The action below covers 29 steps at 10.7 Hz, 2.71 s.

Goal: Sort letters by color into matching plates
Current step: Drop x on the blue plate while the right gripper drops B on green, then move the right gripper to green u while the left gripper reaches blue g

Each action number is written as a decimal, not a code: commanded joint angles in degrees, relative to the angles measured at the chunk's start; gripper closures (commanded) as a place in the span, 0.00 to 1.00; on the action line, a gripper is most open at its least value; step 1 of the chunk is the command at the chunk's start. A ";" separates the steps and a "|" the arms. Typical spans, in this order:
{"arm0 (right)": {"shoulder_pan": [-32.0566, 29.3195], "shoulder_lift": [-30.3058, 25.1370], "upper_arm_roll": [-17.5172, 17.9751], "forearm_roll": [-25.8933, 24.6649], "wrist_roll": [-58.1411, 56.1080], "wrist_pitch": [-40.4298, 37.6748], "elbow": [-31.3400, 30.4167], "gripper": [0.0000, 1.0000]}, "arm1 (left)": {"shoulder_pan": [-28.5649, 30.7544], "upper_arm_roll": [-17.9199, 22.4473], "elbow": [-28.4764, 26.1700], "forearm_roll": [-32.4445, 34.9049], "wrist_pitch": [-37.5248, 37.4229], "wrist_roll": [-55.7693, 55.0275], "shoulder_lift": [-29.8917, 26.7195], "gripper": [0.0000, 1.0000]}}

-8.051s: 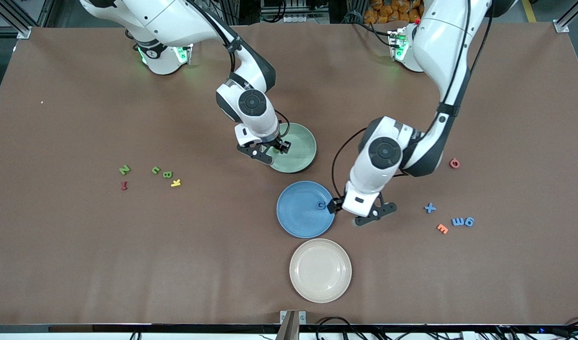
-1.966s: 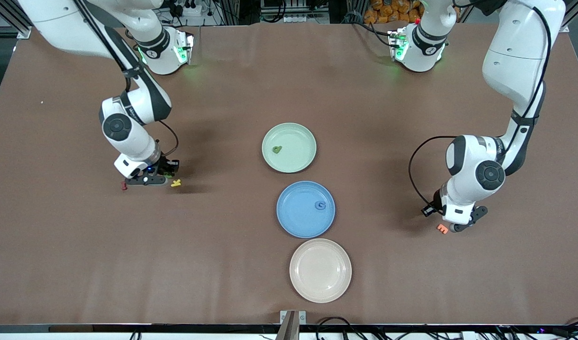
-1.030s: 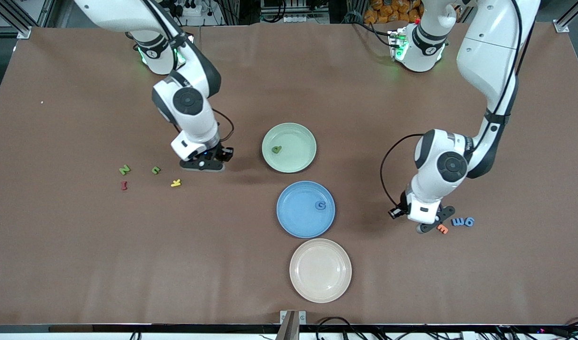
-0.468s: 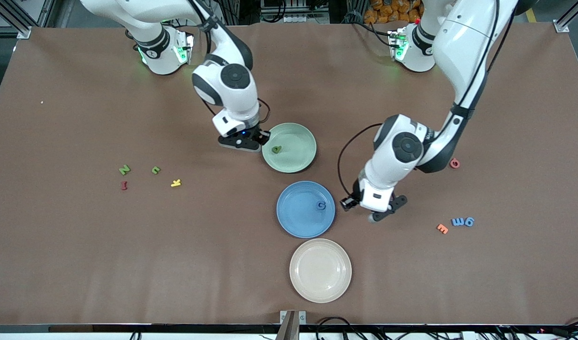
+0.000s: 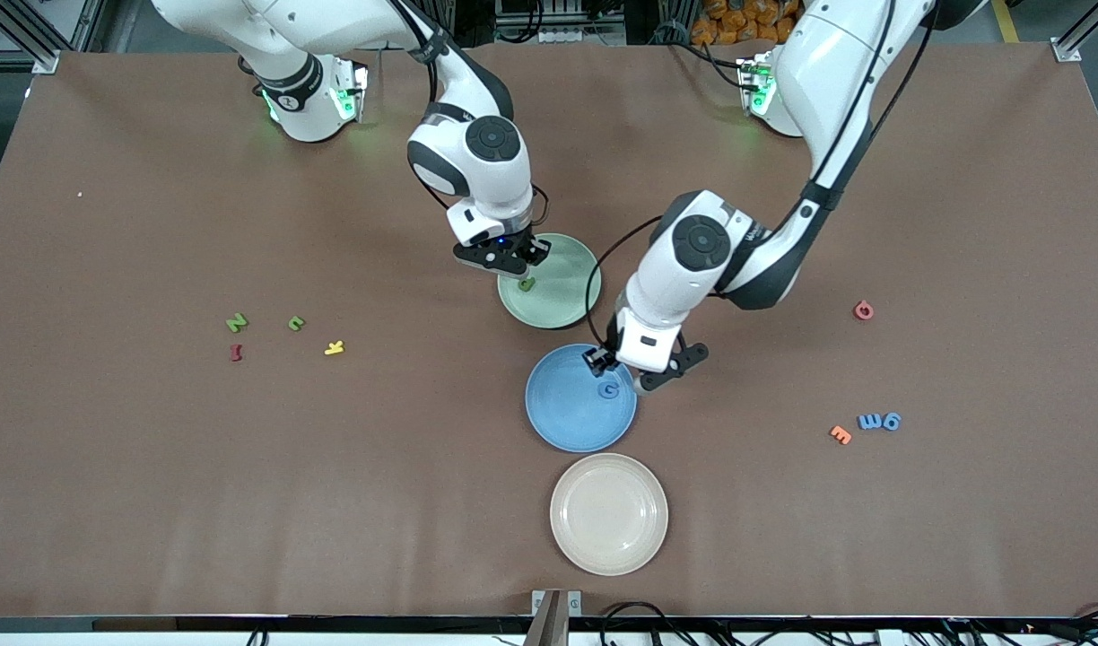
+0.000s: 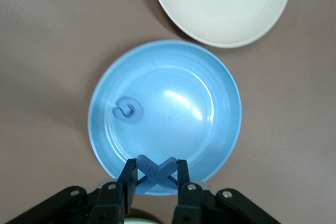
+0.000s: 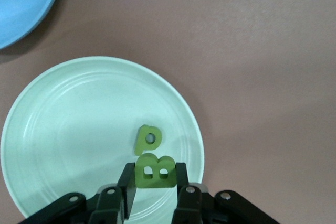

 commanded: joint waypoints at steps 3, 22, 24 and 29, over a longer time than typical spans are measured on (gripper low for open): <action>0.79 2.61 -0.27 0.37 1.48 1.46 2.15 0.30 | -1.87 2.12 2.26 4.45 -0.86 -1.72 1.11 0.00; -29.69 -7.14 -0.18 0.45 -55.43 -21.83 1.01 0.21 | 23.87 6.86 0.94 9.46 -11.41 52.12 1.98 0.00; -33.03 -7.50 -0.18 0.45 -61.95 -21.83 0.39 0.21 | 26.07 6.86 0.86 9.46 -11.41 60.03 1.98 0.00; -44.02 -12.33 -0.27 0.45 -83.56 -5.16 -15.85 0.21 | 33.96 6.86 1.47 9.73 -11.23 85.14 3.39 0.00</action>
